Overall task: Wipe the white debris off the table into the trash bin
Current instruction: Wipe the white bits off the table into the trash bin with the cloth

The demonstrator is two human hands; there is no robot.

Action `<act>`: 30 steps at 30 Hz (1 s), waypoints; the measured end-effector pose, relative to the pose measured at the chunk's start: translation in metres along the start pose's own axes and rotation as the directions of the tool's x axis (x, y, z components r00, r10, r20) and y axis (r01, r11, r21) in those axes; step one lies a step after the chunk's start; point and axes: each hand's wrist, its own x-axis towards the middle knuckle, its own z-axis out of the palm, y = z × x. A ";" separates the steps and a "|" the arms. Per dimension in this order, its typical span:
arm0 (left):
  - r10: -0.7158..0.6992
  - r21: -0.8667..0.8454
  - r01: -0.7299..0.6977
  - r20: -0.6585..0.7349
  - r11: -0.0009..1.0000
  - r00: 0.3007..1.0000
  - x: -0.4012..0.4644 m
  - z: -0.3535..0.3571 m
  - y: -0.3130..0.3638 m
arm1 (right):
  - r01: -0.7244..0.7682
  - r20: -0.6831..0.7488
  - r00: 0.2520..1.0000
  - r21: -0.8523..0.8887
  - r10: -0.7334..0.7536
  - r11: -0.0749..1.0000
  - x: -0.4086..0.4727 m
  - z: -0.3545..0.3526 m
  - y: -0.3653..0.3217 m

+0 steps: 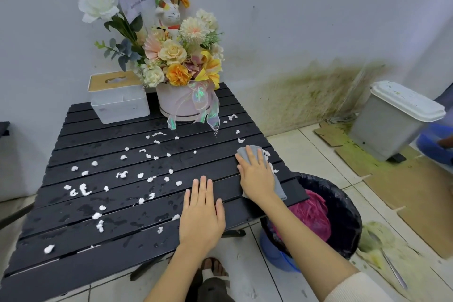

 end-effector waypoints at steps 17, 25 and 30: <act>-0.058 -0.023 0.057 -0.059 0.998 0.997 0.038 0.007 0.012 | -0.040 -0.114 0.992 0.093 0.051 0.995 -0.025 -0.004 0.003; -0.082 -0.082 0.076 -0.083 0.994 0.993 0.040 0.005 0.009 | 0.067 -0.295 0.955 0.313 0.030 0.948 0.032 -0.019 -0.052; -0.094 -0.088 0.086 -0.096 0.992 0.991 0.040 0.006 0.009 | 0.049 0.009 0.999 0.051 -0.049 0.998 0.069 0.009 -0.052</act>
